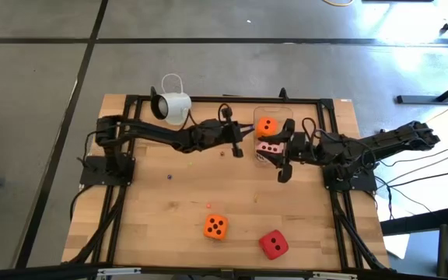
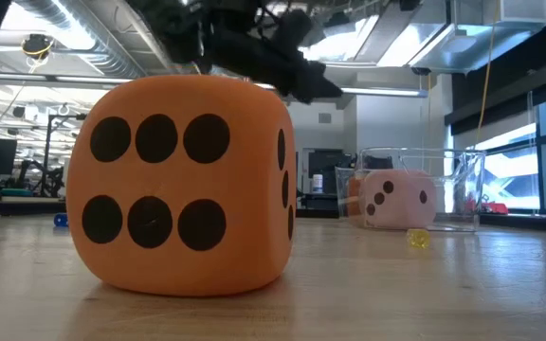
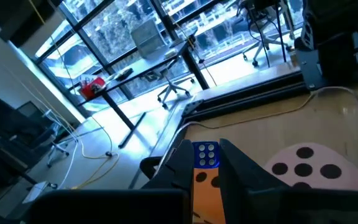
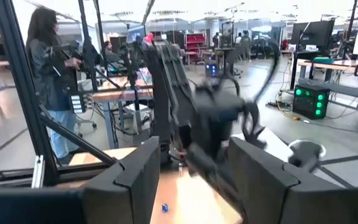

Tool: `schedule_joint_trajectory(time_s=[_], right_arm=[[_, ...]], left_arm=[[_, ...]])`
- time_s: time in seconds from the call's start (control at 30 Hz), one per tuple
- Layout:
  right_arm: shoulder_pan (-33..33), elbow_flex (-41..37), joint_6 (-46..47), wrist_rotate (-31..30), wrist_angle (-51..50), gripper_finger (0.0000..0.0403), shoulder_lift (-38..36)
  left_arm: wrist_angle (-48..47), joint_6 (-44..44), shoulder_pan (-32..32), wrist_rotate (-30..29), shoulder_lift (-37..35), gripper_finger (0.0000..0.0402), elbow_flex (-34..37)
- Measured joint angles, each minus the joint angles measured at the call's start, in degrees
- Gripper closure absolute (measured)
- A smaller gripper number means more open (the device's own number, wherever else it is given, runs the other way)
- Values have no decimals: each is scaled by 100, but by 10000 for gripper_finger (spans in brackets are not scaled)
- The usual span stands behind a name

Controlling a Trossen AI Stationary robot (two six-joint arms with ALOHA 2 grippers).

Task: Pick & Place Dice
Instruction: Put the right small blue die into the transparent bin

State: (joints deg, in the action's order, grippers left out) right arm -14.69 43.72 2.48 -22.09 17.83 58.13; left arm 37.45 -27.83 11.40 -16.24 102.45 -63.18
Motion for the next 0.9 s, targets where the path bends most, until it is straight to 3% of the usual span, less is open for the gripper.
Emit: schedule_joint_trajectory(time_s=[0.47,0.9], right_arm=[[-58,-2,-13,2,-73,213,-17],[-58,-2,-25,52,-115,213,-13]], left_arm=[[-563,-524,30,78,1533,375,-1485],[-928,-722,26,-358,1886,311,-1630]])
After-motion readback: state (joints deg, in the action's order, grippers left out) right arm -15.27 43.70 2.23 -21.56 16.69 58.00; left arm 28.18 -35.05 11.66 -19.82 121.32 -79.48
